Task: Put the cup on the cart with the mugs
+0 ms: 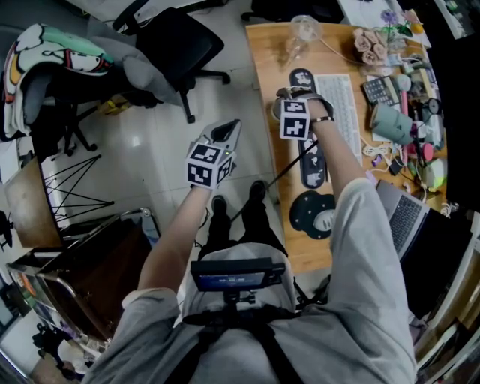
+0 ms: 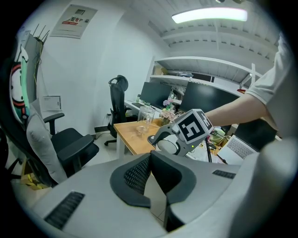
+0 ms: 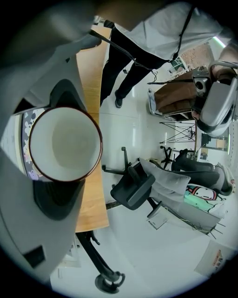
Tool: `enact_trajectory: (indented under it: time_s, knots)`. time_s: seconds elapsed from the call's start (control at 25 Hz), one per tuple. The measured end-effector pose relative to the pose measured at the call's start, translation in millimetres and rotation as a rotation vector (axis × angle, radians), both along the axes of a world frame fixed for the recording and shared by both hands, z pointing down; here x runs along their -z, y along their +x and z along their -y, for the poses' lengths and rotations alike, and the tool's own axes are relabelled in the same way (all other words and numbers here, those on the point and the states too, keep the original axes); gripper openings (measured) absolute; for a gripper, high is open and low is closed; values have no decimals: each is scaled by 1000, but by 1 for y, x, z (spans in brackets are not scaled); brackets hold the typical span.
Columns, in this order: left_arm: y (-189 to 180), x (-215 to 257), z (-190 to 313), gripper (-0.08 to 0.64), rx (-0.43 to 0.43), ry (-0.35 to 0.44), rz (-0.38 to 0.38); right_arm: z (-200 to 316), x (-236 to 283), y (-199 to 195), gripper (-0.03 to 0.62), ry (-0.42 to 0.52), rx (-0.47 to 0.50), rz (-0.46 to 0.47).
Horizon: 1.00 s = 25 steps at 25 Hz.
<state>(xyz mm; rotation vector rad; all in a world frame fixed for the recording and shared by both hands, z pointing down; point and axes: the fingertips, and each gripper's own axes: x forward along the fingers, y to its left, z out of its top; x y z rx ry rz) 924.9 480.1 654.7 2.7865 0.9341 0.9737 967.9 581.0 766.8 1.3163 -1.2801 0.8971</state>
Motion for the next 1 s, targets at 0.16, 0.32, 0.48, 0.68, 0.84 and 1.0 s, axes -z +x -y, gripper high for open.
enact_trajectory:
  time_s: [0.16, 0.32, 0.48, 0.68, 0.84, 1.0]
  knots:
    - [-3, -2, -1, 3, -3, 0, 5, -1, -8, -5, 420, 0, 0, 4]
    - [-5, -2, 0, 3, -10, -1, 5, -3, 8, -2, 419, -4, -58, -53]
    - [-7, 0, 1, 3, -11, 0, 2, -8, 11, -6, 419, 11, -124, -59]
    - [-13, 8, 5, 3, -20, -4, -8, -9, 37, -7, 419, 43, -233, -118]
    - [-21, 20, 11, 3, -29, -2, -30, -3, 62, -14, 419, 121, -338, -151]
    - [-34, 37, 19, 3, -37, -4, -53, 8, 91, -30, 419, 188, -424, -183]
